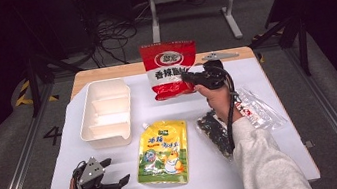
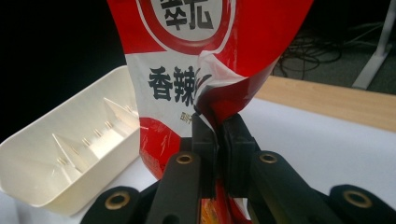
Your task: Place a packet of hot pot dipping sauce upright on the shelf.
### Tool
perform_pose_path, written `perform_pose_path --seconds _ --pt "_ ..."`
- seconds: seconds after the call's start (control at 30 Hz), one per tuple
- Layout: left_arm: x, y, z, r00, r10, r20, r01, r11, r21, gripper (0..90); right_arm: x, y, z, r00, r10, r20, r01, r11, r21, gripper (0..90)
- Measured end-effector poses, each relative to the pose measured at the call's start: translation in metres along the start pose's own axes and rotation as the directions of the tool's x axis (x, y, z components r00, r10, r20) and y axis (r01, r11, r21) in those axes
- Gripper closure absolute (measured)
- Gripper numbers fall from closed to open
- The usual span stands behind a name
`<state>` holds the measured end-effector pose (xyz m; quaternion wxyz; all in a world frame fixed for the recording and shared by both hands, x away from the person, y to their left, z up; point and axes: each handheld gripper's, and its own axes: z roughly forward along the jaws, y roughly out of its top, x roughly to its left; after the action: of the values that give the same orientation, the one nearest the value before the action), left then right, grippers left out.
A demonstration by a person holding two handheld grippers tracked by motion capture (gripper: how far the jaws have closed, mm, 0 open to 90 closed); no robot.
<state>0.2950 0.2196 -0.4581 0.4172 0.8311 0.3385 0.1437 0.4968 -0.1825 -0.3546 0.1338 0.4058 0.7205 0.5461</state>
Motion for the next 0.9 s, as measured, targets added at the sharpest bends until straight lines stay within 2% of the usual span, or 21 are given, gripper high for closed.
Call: perform_pose_path --seconds 0.07,0.23,0.3,0.43,0.53,0.57,0.67,0.9 --pt "-0.001 -0.001 0.000 0.9999 0.011 -0.003 -0.011 0.9999 0.005 15.4 0.004 0.005 0.001 0.9999 -0.013 -0.003 0.013 1.000 -0.014 84.6" --pt "-0.003 -0.005 -0.003 1.0000 -0.002 -0.006 0.002 1.0000 0.002 15.4 0.015 0.017 0.009 0.9993 -0.035 -0.014 0.035 0.999 -0.038 84.6" --pt "-0.003 -0.006 -0.005 0.9999 0.001 -0.014 -0.001 1.0000 0.001 15.4 0.019 0.020 0.014 0.9994 -0.029 -0.021 0.027 0.998 -0.055 84.6" --pt "-0.004 -0.011 -0.010 0.9995 -0.025 -0.020 0.025 0.9996 -0.011 14.9 0.027 0.026 0.025 0.9989 -0.035 -0.030 0.032 0.996 -0.078 84.6" --pt "-0.003 -0.012 -0.012 0.9994 -0.026 -0.024 0.026 0.9996 -0.012 14.8 0.032 0.030 0.029 0.9986 -0.040 -0.035 0.036 0.995 -0.092 84.6" --pt "-0.003 -0.014 -0.014 0.9992 -0.031 -0.026 0.031 0.9994 -0.012 14.9 0.038 0.034 0.037 0.9980 -0.050 -0.039 0.045 0.994 -0.103 84.6" --pt "-0.002 -0.016 -0.016 0.9989 -0.037 -0.028 0.036 0.9991 -0.020 14.9 0.043 0.037 0.043 0.9976 -0.052 -0.046 0.047 0.993 -0.109 84.6" --pt "-0.002 -0.021 -0.021 0.9979 -0.054 -0.036 0.053 0.9983 -0.027 14.8 0.062 0.041 0.072 0.9958 -0.068 -0.061 0.061 0.992 -0.111 84.6"
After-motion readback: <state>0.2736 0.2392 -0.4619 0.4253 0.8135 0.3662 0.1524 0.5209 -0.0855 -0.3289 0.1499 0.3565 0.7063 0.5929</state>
